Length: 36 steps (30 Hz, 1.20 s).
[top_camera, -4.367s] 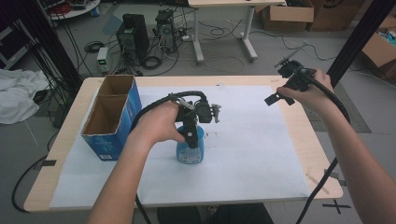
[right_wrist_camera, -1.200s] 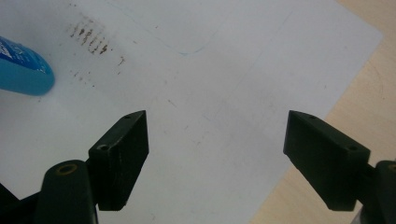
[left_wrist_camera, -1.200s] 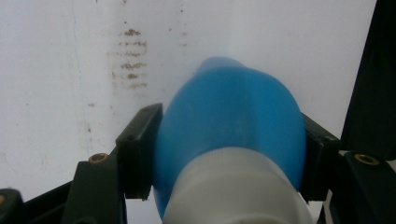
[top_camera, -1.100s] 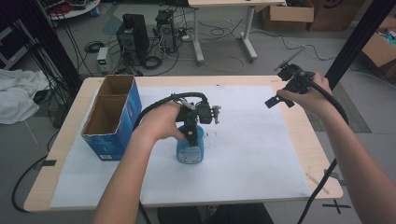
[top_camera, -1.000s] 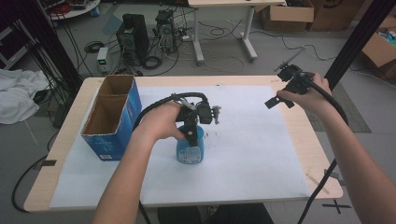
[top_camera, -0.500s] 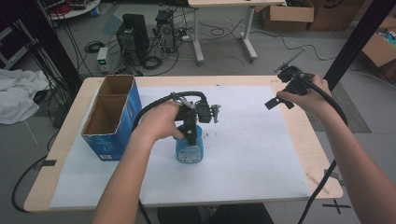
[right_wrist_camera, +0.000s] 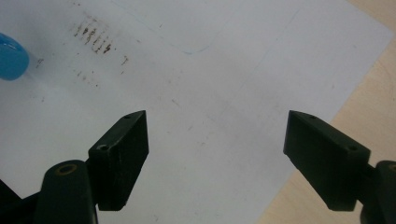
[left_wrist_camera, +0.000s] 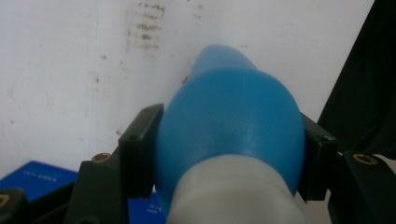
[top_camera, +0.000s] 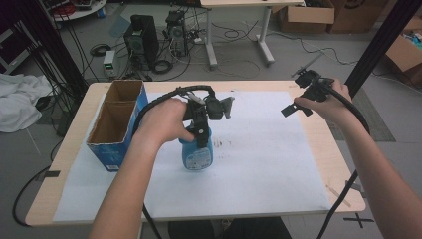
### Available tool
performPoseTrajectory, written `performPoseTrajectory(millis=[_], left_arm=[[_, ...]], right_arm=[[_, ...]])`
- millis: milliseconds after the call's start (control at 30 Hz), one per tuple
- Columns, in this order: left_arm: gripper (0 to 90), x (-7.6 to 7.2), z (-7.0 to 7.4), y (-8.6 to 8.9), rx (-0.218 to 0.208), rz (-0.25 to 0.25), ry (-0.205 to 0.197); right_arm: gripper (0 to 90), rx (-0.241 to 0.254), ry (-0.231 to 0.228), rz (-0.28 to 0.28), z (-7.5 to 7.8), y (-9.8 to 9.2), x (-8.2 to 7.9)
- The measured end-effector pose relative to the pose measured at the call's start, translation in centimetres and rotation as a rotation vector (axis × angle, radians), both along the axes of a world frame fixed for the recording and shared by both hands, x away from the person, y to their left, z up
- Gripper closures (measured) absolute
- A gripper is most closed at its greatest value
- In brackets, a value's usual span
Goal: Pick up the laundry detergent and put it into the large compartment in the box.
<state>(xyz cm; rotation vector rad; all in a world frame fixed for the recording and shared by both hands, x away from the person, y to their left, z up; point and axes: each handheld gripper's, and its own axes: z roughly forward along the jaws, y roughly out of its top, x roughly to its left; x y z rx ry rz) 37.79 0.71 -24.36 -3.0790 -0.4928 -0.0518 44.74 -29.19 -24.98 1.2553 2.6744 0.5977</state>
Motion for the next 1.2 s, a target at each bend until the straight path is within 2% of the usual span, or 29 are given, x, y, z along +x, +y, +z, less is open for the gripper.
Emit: performPoseTrajectory(millis=[267,400,500,633,833,900,933,1000,1100,1200], left_arm=[[37.7,0.5,2.9,1.4,0.015,0.183,0.024],[37.7,1.1,4.5,2.8,0.029,0.299,0.012],[37.7,1.4,5.5,3.8,0.035,0.367,0.002],[37.7,1.9,7.3,5.8,0.008,0.484,-0.023],[37.8,2.6,9.6,8.9,-0.040,0.686,-0.041],[37.8,2.8,10.3,10.0,-0.052,0.757,-0.053],[37.8,3.0,10.8,10.9,-0.061,0.811,-0.064],[37.9,3.2,11.3,11.8,-0.068,0.870,-0.069],[37.8,3.3,12.1,13.4,-0.078,0.960,-0.096],[37.9,3.4,12.7,15.1,-0.089,1.029,-0.103]], right_arm=[[22.1,0.006,-0.007,0.003,0.3,0.0,-0.1],[22.1,0.008,-0.007,0.001,0.4,0.0,-0.2],[22.1,0.010,-0.007,0.003,0.4,-0.1,-0.1],[22.1,0.015,-0.005,-0.003,0.5,-0.2,-0.1],[22.0,0.011,-0.005,-0.001,0.6,-0.2,0.0],[22.0,0.011,-0.004,-0.001,0.5,-0.3,0.1],[22.0,0.012,-0.004,0.002,0.5,-0.3,0.1],[22.0,0.014,0.000,0.001,0.4,-0.3,0.1],[22.1,0.014,0.000,0.001,0.3,-0.4,0.2],[22.0,0.013,-0.002,-0.006,0.4,-0.6,0.3]])
